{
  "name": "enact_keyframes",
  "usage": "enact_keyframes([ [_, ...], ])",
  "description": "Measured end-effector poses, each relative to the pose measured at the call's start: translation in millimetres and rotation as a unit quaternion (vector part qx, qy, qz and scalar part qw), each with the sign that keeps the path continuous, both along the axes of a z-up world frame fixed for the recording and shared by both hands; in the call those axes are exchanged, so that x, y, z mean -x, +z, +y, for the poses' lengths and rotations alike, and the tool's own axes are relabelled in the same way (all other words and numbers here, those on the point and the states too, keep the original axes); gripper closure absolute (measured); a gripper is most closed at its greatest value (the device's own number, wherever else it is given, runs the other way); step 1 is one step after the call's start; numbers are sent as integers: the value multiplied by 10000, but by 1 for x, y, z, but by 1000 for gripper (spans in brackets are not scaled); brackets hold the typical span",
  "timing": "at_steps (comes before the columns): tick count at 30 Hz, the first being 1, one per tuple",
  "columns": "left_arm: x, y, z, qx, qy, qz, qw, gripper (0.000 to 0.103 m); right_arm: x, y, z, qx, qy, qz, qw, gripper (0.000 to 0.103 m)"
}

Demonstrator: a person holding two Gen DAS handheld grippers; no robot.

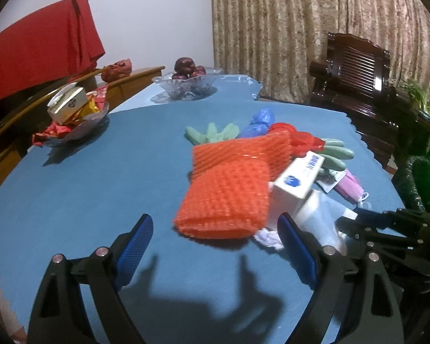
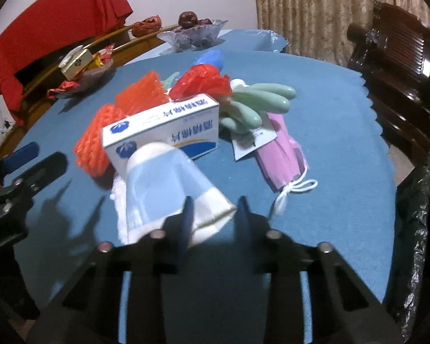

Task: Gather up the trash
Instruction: 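Reach both grippers toward the orange foam nets and white box, then grasp orange foam net with left gripper while right gripper grasps white tissue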

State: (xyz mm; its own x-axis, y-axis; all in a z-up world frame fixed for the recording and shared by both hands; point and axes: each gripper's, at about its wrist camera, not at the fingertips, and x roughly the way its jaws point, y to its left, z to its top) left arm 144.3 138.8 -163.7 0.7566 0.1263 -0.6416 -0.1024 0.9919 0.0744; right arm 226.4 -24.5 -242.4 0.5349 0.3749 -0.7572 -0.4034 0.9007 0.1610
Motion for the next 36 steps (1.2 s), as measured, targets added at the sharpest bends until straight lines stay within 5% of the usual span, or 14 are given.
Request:
enact_keyframes([
  [4, -6, -2, -12, -146, -136, 13, 9998, 21, 5, 7, -7, -159, 71, 12, 9998, 90],
  [11, -25, -14, -16, -65, -223, 218, 9995, 57, 16, 21, -10, -204, 210, -171, 9994, 95],
  [13, -29, -17, -13, 59, -244, 272, 9993, 75, 17, 26, -11, -189, 216, -233, 9993, 96],
  [16, -32, -20, -8, 185, -223, 332, 9990, 85, 20, 33, -13, -226, 213, -283, 9991, 97],
  [36, 26, 54, -32, 288, -374, -175, 9987, 92, 61, 102, -47, -214, -168, -887, 9957, 97],
])
